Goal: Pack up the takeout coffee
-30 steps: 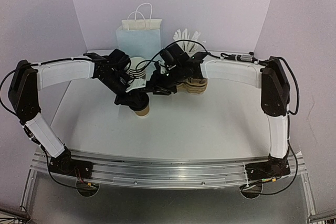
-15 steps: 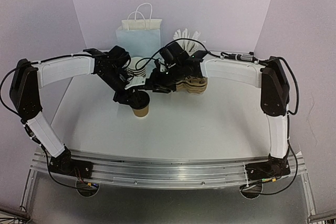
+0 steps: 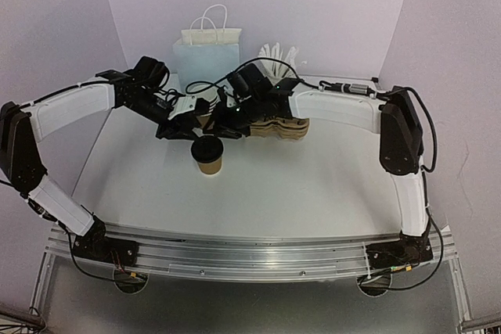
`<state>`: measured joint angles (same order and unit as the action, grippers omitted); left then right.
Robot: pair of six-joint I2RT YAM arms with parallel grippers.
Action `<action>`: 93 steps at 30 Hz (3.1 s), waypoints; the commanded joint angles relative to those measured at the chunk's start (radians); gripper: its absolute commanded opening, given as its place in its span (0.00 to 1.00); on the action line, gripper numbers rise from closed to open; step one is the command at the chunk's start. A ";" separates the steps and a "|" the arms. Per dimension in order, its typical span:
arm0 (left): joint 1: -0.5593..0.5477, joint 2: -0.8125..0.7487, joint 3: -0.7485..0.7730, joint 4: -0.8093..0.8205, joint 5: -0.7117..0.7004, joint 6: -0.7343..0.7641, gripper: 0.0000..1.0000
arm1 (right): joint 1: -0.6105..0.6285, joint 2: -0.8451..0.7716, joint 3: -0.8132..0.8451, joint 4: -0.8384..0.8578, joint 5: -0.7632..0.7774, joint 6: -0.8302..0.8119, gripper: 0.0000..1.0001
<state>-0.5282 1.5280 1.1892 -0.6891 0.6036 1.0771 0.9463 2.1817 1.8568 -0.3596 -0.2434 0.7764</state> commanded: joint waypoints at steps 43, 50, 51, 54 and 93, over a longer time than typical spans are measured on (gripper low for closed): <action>0.052 0.065 -0.123 0.183 0.085 0.462 0.33 | 0.006 -0.017 0.028 -0.086 0.109 -0.089 0.38; 0.037 0.086 -0.125 0.185 0.068 0.466 0.31 | 0.007 0.011 0.027 -0.087 0.067 -0.073 0.34; 0.036 0.090 -0.126 0.185 0.060 0.465 0.31 | 0.007 0.010 0.020 -0.087 0.064 -0.070 0.34; 0.036 0.099 -0.129 0.186 0.045 0.458 0.29 | 0.007 0.006 0.004 -0.087 0.060 -0.070 0.34; 0.036 0.102 -0.124 0.160 0.036 0.447 0.29 | -0.001 0.027 0.042 -0.150 0.085 -0.129 0.34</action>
<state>-0.4900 1.6085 1.0411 -0.4965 0.6746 1.5224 0.9477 2.1952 1.8927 -0.4961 -0.1274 0.6367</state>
